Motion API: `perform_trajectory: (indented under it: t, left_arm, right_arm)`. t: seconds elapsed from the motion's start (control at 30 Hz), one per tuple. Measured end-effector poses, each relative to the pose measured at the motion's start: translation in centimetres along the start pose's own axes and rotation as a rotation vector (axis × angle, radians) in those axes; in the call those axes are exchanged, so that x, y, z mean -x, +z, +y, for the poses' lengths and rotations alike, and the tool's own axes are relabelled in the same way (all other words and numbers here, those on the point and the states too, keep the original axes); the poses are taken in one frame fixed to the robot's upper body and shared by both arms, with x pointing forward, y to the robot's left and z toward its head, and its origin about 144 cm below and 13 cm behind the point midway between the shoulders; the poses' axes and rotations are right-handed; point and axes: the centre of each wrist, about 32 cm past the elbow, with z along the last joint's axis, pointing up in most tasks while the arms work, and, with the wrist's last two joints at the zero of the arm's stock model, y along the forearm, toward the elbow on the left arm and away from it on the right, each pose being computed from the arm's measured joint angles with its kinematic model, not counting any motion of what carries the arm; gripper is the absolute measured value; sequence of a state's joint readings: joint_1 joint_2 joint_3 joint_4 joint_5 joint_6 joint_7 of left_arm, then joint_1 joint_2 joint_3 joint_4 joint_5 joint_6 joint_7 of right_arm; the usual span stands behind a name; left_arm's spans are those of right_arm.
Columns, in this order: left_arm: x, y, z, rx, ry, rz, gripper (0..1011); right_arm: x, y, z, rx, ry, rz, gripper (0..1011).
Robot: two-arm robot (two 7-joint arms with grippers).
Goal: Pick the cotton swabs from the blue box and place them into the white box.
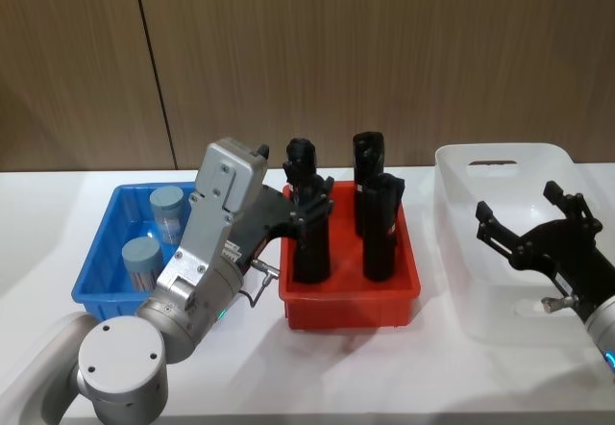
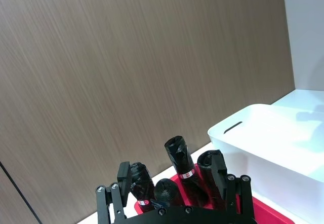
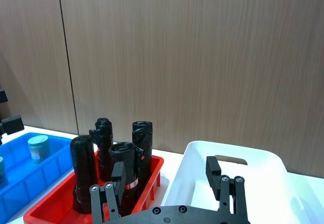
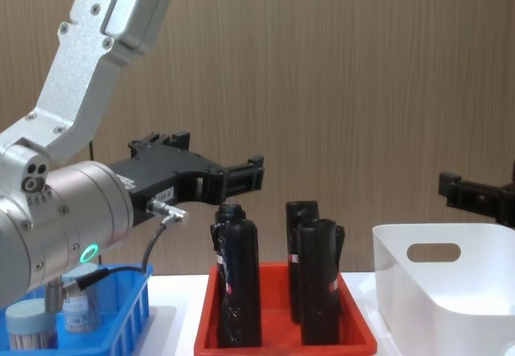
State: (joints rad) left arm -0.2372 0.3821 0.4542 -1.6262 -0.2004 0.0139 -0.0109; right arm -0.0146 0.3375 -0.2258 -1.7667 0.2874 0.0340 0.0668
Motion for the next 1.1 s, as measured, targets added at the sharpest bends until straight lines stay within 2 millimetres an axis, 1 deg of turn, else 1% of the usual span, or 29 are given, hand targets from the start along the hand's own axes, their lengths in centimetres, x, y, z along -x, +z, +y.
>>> perform_trajectory:
  t: [0.5,0.8,1.1]
  left_arm:
    - [-0.2,0.1,-0.3,-0.009,0.004,-0.004,1003]
    - [-1.0,0.3,-0.5,-0.050,0.027,0.000,1003]
    - [-2.0,0.2,0.1,-0.115,0.084,0.050,1003]
  right_arm:
    - [0.0,0.0,0.0,0.000,0.000,0.000,1002]
    - [0.0,0.0,0.0,0.000,0.000,0.000,1002]
    - [0.0,0.0,0.0,0.000,0.000,0.000,1001]
